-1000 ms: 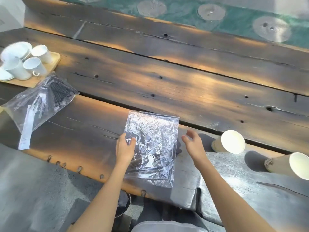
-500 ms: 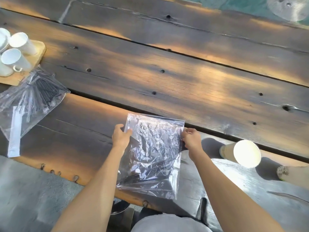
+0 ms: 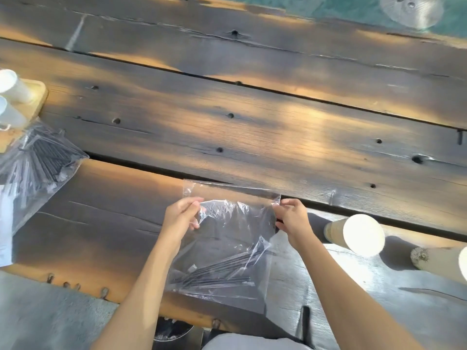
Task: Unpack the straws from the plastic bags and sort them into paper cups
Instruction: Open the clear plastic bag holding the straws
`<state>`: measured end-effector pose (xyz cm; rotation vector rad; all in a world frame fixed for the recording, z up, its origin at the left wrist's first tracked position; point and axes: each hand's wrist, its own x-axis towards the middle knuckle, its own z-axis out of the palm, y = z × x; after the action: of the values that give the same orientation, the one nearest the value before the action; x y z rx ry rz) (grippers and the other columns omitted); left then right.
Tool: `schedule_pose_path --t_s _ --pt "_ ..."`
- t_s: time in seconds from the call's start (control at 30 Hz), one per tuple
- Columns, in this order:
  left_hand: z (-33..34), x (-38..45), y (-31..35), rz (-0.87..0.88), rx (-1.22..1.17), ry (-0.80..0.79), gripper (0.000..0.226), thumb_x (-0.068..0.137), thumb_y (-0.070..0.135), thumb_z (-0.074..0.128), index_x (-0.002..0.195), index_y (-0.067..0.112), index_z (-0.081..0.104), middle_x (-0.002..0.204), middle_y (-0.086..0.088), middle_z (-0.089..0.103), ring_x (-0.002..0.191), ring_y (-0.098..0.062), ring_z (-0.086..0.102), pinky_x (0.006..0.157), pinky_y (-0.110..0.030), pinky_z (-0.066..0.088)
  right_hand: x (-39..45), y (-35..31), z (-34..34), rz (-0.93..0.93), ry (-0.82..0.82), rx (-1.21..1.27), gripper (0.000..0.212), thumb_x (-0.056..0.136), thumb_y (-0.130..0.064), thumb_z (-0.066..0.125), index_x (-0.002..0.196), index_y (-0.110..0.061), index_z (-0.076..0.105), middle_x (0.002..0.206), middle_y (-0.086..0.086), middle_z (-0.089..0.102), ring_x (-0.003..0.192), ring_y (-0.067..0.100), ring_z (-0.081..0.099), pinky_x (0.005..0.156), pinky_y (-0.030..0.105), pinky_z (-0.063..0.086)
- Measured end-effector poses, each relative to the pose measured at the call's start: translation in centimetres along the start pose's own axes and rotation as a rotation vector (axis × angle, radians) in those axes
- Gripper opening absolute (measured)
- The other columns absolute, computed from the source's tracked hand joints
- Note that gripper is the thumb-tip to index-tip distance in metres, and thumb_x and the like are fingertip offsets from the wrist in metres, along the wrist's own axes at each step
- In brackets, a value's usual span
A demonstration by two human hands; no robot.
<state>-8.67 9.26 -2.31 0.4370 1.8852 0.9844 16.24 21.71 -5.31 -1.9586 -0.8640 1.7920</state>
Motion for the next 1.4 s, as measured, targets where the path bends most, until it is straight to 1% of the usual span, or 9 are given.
schedule_pose_path --t_s 0.07,0.17,0.37,0.53,0.7,0.9,1.03,1.17,1.4 --pt "0.4 -0.7 0.9 0.013 0.003 0.017 0.022 0.101 0.028 0.053 0.104 0.020 0.073 0.066 0.003 0.068 0.051 -0.010 0.054 0.061 -0.033 0.048 -0.4 0.0 -0.9 -0.014 -0.035 0.075 0.027 0.092 -0.011 0.068 0.112 -0.017 0.051 0.094 0.008 0.063 0.074 0.017 0.058 0.061 0.029 0.047" --pt "0.9 -1.7 2.2 0.042 -0.014 0.024 0.030 0.101 0.036 0.052 0.113 0.018 0.072 0.060 -0.009 0.058 0.049 -0.008 0.053 0.061 -0.030 0.048 -1.7 -0.8 -1.9 -0.099 -0.077 0.115 0.010 0.093 -0.009 0.067 0.098 -0.016 0.061 0.085 0.009 0.065 0.065 0.016 0.055 0.058 0.027 0.043" --pt "1.3 -5.0 6.8 0.236 -0.208 -0.034 0.013 0.096 0.013 0.061 0.104 0.010 0.071 0.063 0.003 0.064 0.061 -0.016 0.057 0.056 -0.025 0.044 -6.1 -4.1 -4.4 -0.365 -0.118 0.270 0.026 0.100 -0.011 0.057 0.075 -0.012 0.067 0.062 0.002 0.056 0.051 0.011 0.044 0.049 0.019 0.036" --pt "2.2 -8.3 11.0 0.316 -0.285 -0.049 0.025 0.101 0.031 0.053 0.094 0.019 0.074 0.052 -0.006 0.061 0.072 -0.019 0.060 0.081 -0.036 0.044 -11.5 -7.2 -7.2 -0.539 -0.090 0.290 0.033 0.098 -0.014 0.060 0.066 -0.016 0.068 0.054 0.001 0.052 0.048 0.013 0.041 0.057 0.026 0.035" --pt "3.6 -11.5 15.0 0.459 -0.309 -0.052 0.032 0.102 0.033 0.051 0.087 0.015 0.073 0.059 -0.007 0.063 0.055 -0.013 0.057 0.069 -0.022 0.045 -17.0 -9.7 -10.2 -0.687 -0.049 0.382 0.024 0.096 -0.009 0.061 0.077 -0.016 0.074 0.059 0.006 0.047 0.048 0.015 0.037 0.050 0.028 0.031" --pt "5.4 -13.3 18.7 0.478 -0.359 0.049 0.022 0.099 0.028 0.058 0.089 0.016 0.073 0.068 0.004 0.069 0.055 -0.009 0.058 0.060 -0.027 0.050 -21.8 -12.2 -12.4 -0.884 0.050 0.377 0.028 0.103 -0.015 0.050 0.088 -0.004 0.071 0.059 0.002 0.043 0.047 0.015 0.034 0.049 0.026 0.027" --pt "5.3 -14.4 20.0 0.539 -0.396 0.019 0.033 0.101 0.035 0.052 0.086 0.013 0.071 0.065 0.001 0.063 0.049 -0.013 0.047 0.047 -0.022 0.037 -23.6 -13.2 -13.1 -1.005 0.058 0.359 0.025 0.102 -0.016 0.052 0.093 0.000 0.068 0.064 0.012 0.049 0.053 0.022 0.037 0.053 0.031 0.034" --pt "4.9 -15.2 21.0 0.592 -0.435 0.022 0.027 0.100 0.030 0.055 0.084 0.015 0.070 0.069 0.009 0.066 0.049 -0.009 0.047 0.049 -0.020 0.039 -24.8 -14.1 -13.6 -1.043 0.063 0.413 0.012 0.098 -0.007 0.056 0.092 -0.005 0.066 0.062 0.006 0.052 0.049 0.021 0.038 0.047 0.027 0.031" --pt "3.7 -17.5 21.8 0.622 -0.563 -0.075 0.009 0.094 0.016 0.064 0.095 0.011 0.071 0.073 0.003 0.069 0.064 -0.013 0.061 0.061 -0.023 0.053 -25.4 -14.0 -14.6 -0.981 0.121 0.436 0.033 0.102 -0.018 0.053 0.071 -0.010 0.058 0.059 0.001 0.050 0.048 0.016 0.040 0.045 0.024 0.032"
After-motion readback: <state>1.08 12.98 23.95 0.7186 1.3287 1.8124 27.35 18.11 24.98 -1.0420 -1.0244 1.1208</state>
